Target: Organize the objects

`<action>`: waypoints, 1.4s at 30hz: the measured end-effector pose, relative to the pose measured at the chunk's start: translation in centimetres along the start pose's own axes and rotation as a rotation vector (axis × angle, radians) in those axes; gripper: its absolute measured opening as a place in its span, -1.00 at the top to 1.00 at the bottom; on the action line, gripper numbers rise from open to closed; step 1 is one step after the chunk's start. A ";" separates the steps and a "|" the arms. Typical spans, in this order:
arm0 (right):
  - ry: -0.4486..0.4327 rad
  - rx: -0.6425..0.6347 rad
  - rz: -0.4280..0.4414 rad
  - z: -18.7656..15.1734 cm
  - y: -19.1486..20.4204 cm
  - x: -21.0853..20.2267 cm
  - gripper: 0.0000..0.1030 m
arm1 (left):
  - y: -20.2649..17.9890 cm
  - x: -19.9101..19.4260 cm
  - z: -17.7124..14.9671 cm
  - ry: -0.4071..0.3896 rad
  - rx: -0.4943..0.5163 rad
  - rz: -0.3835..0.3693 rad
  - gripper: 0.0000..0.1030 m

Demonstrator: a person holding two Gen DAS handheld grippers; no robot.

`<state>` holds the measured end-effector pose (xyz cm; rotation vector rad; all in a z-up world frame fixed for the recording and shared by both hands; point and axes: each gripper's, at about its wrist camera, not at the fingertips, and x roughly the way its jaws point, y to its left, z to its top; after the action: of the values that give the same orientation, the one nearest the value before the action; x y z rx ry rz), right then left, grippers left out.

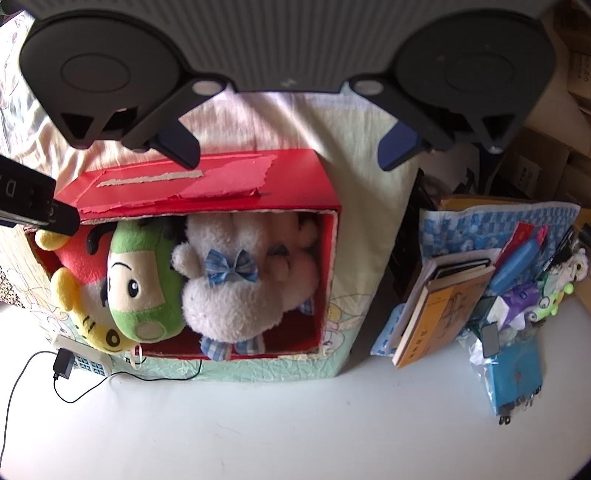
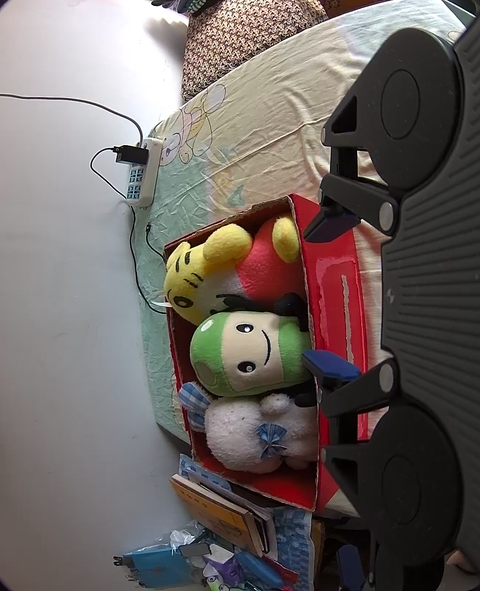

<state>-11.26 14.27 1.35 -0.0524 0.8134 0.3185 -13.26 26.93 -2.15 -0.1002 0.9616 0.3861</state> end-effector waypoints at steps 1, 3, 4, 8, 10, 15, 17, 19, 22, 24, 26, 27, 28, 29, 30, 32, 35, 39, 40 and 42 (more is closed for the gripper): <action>0.000 0.002 0.001 0.0 0.0 0.0 -0.30 | 0.0 0.0 0.0 -0.003 0.002 -0.002 -0.99; -0.001 0.004 0.002 0.0 -0.1 0.0 -0.30 | 0.0 -0.2 0.0 -0.008 0.004 -0.006 -0.99; -0.001 0.006 0.001 0.0 -0.1 -0.1 -0.30 | -0.1 -0.2 0.0 -0.011 0.005 -0.006 -0.99; -0.007 0.005 0.005 0.3 0.0 -0.2 -0.30 | -0.1 -0.3 0.5 -0.025 0.011 -0.002 -0.99; -0.011 0.009 0.012 0.5 0.0 -0.3 -0.30 | -0.1 -0.4 0.8 -0.035 0.017 0.000 -0.99; -0.035 0.013 0.021 1.6 0.1 -0.4 -0.30 | 0.0 -0.8 2.3 -0.068 0.033 0.001 -0.99; -0.051 0.015 0.021 2.2 0.1 -0.5 -0.30 | 0.1 -1.1 3.0 -0.087 0.031 0.004 -0.99; -0.064 0.020 0.024 2.7 0.0 -0.6 -0.30 | 0.2 -1.1 3.7 -0.097 0.029 0.003 -0.99; -0.074 0.020 0.022 3.2 0.1 -0.6 -0.31 | 0.3 -0.8 4.4 -0.099 0.026 0.002 -0.99; -0.073 0.022 0.023 3.3 0.1 -0.4 -0.31 | 0.2 -0.6 4.6 -0.094 0.024 -0.003 -0.99; -0.068 0.022 0.020 3.4 0.0 -0.1 -0.31 | 0.1 -0.3 4.6 -0.092 0.025 -0.007 -0.99; -0.066 0.023 0.018 3.4 0.0 0.0 -0.31 | 0.0 -0.1 4.6 -0.091 0.026 -0.008 -0.99; -0.063 0.025 0.016 3.4 0.0 0.2 -0.31 | -0.1 0.0 4.6 -0.091 0.028 -0.009 -0.99; -0.060 0.028 0.015 3.4 -0.1 0.3 -0.31 | -0.1 0.3 4.6 -0.089 0.032 -0.012 -0.99; -0.056 0.031 0.016 3.3 -0.1 0.4 -0.31 | -0.2 0.5 4.6 -0.084 0.033 -0.015 -0.99; -0.049 0.033 0.016 3.3 -0.1 0.8 -0.31 | -0.2 1.0 4.7 -0.072 0.033 -0.021 -0.99; -0.041 0.030 0.016 3.3 -0.1 1.2 -0.31 | -0.2 1.6 4.7 -0.062 0.038 -0.029 -0.99; -0.033 0.028 0.017 3.5 0.0 1.7 -0.31 | -0.2 2.2 4.9 -0.051 0.035 -0.046 -0.98; -0.031 0.027 0.018 3.6 0.0 1.9 -0.31 | -0.2 2.3 4.8 -0.058 0.035 -0.040 -0.98; -0.028 0.027 0.018 3.6 0.0 2.1 -0.31 | -0.4 2.5 4.8 -0.072 0.049 -0.032 -0.96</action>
<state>-7.35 15.48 2.34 -0.0154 0.7902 0.3244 -8.16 28.46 -1.45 -0.0572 0.8966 0.3343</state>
